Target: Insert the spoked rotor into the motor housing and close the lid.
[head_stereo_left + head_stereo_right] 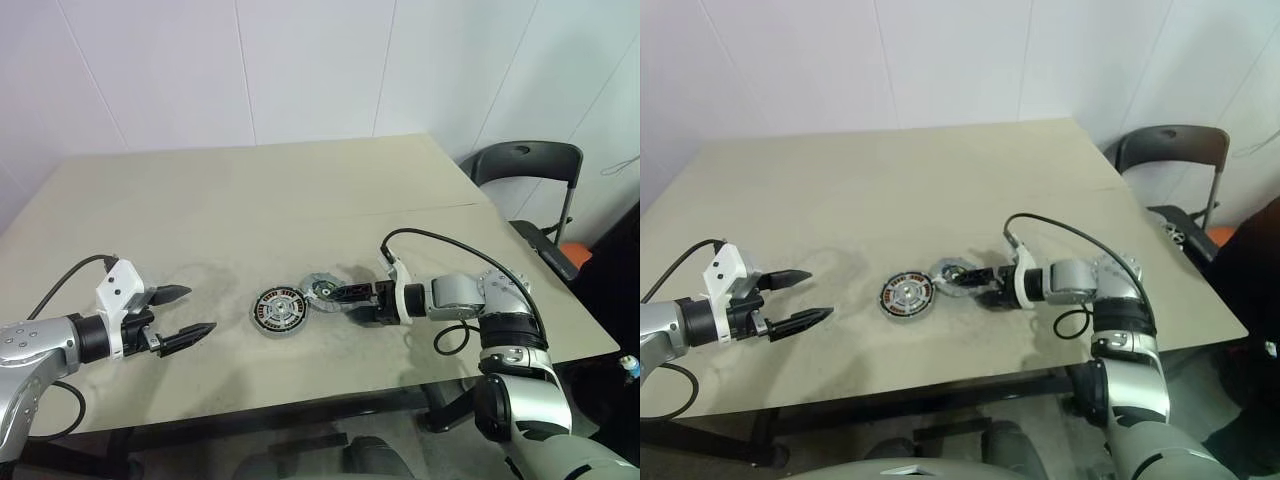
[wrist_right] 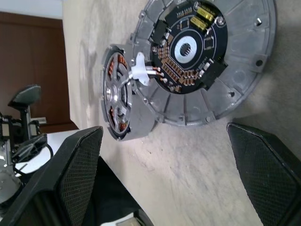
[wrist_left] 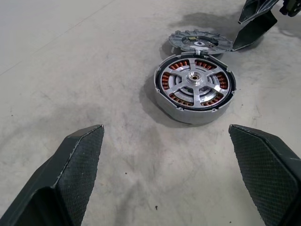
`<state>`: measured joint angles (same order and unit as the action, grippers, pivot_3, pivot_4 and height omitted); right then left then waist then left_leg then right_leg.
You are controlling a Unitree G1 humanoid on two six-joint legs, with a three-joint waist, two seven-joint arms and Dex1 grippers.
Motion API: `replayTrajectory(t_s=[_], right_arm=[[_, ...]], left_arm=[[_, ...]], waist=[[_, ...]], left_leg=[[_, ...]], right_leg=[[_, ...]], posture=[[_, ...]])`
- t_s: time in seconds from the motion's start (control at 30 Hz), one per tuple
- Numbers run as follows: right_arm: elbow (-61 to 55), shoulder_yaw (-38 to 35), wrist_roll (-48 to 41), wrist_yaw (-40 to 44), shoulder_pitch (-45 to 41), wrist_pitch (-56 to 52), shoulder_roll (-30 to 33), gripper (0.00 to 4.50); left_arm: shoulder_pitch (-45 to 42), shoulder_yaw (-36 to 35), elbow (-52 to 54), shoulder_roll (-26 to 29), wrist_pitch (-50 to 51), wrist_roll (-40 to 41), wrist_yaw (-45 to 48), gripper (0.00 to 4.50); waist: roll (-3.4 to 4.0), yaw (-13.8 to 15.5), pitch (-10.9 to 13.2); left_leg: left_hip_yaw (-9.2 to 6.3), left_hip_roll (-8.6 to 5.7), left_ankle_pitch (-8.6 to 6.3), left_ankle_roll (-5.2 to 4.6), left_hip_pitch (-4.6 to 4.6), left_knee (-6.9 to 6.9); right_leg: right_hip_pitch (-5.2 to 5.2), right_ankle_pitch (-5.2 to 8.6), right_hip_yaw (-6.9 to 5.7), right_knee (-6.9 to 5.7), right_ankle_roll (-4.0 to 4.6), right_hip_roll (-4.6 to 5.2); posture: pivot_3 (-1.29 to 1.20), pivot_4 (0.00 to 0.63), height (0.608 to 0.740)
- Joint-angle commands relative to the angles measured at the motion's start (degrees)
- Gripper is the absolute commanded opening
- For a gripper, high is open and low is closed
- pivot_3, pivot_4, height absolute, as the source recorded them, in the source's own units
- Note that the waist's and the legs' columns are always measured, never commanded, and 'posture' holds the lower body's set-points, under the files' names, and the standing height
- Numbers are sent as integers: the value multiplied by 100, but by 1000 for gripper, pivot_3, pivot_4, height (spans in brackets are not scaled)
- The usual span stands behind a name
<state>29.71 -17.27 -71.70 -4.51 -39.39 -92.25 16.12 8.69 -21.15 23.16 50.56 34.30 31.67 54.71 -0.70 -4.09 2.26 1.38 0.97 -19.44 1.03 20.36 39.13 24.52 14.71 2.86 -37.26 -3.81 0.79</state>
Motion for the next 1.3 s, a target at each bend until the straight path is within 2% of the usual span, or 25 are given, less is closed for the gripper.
replayTrajectory(t_s=[0.03, 0.67, 1.0, 1.3], right_arm=[[27, -184, -53, -71, -102, -25, -88, 4426], [-61, -938, 801, -234, -310, 192, -820, 4426], [-128, -1041, 1274, 105, -338, 813, -1034, 4426], [-390, -1066, 1315, 504, -349, 1086, -1222, 4426]], left_arm=[[-94, -33, 86, 97, -67, -36, -14, 4500], [-168, -82, 11, 145, -119, -132, 33, 4500], [-164, -166, -59, 176, -152, -136, 56, 4500], [-75, -287, -49, 184, -181, -122, 49, 4500]], waist=[[0, -1, 0], [1, -9, 0], [1, -16, 0], [2, -15, 1]], left_leg=[[0, 0, 0, 0, 0, 0], [0, 2, 0, 0, -1, -1], [0, 3, 0, 0, -6, 0], [0, 3, 0, 0, -2, -2]], right_leg=[[0, 0, 0, 0, 0, 0], [0, 0, 0, 0, 0, -1], [-4, -1, 0, -2, -2, -2], [-1, -1, 0, 2, -2, -1]], posture=[[0, 0, 740], [0, 0, 740], [0, 0, 740], [0, 0, 740]])
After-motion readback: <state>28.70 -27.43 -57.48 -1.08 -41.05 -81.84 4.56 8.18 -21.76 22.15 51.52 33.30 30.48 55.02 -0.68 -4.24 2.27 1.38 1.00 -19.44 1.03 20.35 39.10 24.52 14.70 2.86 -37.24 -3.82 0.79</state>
